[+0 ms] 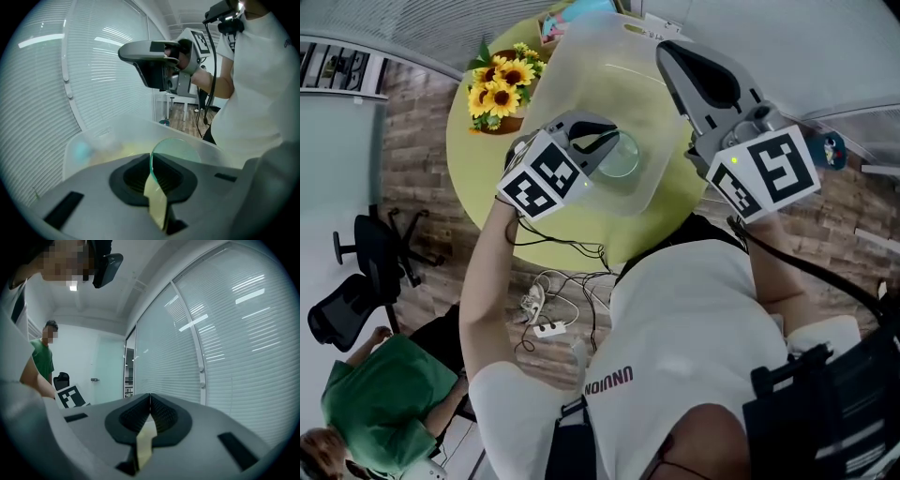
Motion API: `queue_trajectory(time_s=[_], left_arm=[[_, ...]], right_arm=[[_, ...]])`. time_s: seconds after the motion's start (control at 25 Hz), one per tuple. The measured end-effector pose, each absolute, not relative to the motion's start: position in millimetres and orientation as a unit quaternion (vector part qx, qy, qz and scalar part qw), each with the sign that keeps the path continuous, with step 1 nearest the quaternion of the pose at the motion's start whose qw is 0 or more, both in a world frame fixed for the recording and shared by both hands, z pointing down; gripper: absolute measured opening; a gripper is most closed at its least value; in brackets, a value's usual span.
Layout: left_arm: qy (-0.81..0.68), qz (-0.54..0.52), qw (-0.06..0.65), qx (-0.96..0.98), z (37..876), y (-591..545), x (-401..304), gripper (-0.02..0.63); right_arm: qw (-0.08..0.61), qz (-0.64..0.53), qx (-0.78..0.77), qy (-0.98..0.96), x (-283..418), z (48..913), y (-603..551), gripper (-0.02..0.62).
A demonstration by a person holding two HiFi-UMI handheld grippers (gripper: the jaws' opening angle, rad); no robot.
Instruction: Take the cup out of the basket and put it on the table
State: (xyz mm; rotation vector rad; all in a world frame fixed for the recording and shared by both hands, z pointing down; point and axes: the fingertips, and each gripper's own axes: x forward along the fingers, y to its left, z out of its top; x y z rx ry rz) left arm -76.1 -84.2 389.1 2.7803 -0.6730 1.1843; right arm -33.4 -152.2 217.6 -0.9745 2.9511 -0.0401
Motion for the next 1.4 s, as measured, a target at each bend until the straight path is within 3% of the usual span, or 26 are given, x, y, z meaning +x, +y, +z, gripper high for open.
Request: queue_trajectory(time_s=[1.4], left_arm=[[-0.343, 0.248, 0.030, 0.905, 327, -83, -103, 0.031]], right_arm=[[0.019, -0.009, -0.310, 0.951, -35, 216, -144, 0.020]])
